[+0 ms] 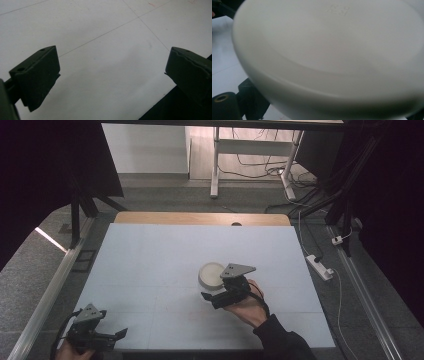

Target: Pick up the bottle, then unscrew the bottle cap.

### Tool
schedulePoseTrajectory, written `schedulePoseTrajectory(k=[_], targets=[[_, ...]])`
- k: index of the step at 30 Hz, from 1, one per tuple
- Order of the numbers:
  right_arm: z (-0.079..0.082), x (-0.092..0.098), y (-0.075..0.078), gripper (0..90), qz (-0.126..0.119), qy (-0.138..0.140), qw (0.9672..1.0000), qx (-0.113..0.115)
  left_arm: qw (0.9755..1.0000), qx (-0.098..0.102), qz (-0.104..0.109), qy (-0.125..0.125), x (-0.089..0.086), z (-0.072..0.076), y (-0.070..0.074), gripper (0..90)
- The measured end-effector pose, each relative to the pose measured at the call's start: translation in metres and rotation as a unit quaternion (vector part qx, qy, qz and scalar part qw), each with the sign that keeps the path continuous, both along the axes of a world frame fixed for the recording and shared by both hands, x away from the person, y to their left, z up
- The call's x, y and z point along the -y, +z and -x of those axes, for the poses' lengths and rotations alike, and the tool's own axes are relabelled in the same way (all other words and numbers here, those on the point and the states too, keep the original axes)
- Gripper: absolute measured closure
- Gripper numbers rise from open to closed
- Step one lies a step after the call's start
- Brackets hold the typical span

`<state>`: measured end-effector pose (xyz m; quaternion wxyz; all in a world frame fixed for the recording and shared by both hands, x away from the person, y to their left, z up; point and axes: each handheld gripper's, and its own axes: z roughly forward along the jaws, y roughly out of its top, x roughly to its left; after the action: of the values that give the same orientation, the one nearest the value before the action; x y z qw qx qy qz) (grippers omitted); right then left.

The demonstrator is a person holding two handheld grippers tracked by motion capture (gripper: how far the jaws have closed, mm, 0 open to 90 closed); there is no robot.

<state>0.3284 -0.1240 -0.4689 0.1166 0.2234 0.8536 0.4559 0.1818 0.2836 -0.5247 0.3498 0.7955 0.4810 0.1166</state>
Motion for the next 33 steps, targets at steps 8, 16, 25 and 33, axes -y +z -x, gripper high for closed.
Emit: schedulePoseTrajectory(k=[8,16,25,33], targets=[[0.007,-0.013,0.001,6.7,0.004,0.020,0.9998,0.004,1.0000,-0.007,0.007,-0.002,-0.001,-0.001,0.000,0.0],[0.012,-0.019,0.000,6.8,0.003,0.032,0.9995,0.004,1.0000,-0.006,0.006,-0.003,-0.001,-0.001,0.000,0.0],[0.012,-0.018,0.000,6.8,0.000,0.031,0.9995,0.002,1.0000,-0.004,0.006,-0.004,0.000,-0.001,0.001,0.0],[0.014,-0.017,0.001,6.8,0.000,0.032,0.9995,0.003,0.9985,0.032,0.019,-0.040,0.009,-0.005,0.009,0.0]])
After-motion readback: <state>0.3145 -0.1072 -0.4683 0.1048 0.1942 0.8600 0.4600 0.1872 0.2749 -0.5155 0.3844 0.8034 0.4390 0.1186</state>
